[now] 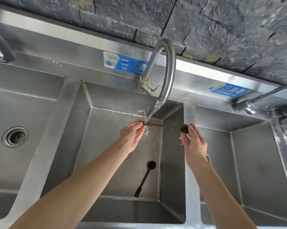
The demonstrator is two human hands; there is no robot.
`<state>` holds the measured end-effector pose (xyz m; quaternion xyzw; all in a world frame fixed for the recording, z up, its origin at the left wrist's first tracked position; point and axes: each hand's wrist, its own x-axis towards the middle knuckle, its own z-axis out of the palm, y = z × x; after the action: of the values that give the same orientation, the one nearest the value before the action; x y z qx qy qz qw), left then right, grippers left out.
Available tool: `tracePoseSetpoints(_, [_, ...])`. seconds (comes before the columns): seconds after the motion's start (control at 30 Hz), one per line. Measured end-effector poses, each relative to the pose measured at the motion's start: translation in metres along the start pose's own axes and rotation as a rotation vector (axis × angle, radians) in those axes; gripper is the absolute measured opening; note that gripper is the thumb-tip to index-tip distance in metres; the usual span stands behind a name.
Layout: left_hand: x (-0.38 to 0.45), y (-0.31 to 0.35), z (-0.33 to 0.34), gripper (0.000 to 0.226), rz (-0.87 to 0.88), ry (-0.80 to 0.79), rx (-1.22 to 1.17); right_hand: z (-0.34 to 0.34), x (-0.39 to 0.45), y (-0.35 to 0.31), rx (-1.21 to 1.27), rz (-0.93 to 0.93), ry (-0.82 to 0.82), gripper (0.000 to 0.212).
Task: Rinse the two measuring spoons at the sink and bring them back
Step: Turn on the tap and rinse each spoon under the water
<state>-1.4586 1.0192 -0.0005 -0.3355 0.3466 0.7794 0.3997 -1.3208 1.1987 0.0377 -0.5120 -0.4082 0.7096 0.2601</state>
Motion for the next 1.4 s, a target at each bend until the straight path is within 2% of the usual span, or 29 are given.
tracePoseSetpoints(0.07, [-0.001,-0.001,0.000,0.025,0.008,-0.030,-0.044,-0.010,0.005,0.007,0.204,0.081,-0.037,0.023])
tracePoseSetpoints(0.1, [-0.001,-0.001,0.000,0.023,0.017,-0.041,-0.062,-0.013,0.002,0.010,0.231,0.118,-0.030,0.030])
tracePoseSetpoints(0.23, [0.000,-0.007,0.000,0.018,0.038,-0.076,-0.094,-0.021,0.015,0.021,0.132,0.088,0.027,0.040])
tracePoseSetpoints(0.27, [0.000,-0.009,-0.001,0.020,0.041,-0.081,-0.101,-0.021,0.015,0.022,0.098,0.128,0.038,0.046])
tracePoseSetpoints(0.4, [0.000,-0.006,-0.007,0.032,0.071,-0.107,-0.138,-0.006,0.007,0.025,-0.022,0.132,0.004,0.052])
tracePoseSetpoints(0.73, [-0.025,0.037,-0.042,0.030,0.168,-0.099,-0.165,0.047,-0.011,0.042,-0.101,0.181,-0.131,0.057])
tracePoseSetpoints(1.23, [-0.044,0.079,-0.106,0.030,0.292,-0.044,-0.088,0.099,-0.034,0.077,-0.208,0.186,-0.249,0.058])
tracePoseSetpoints(1.33, [-0.046,0.079,-0.113,0.022,0.295,0.018,-0.012,0.098,-0.036,0.078,-0.263,0.186,-0.257,0.042])
tracePoseSetpoints(1.4, [-0.048,0.079,-0.118,0.015,0.340,0.069,0.143,0.094,-0.036,0.079,-0.354,0.190,-0.223,0.028])
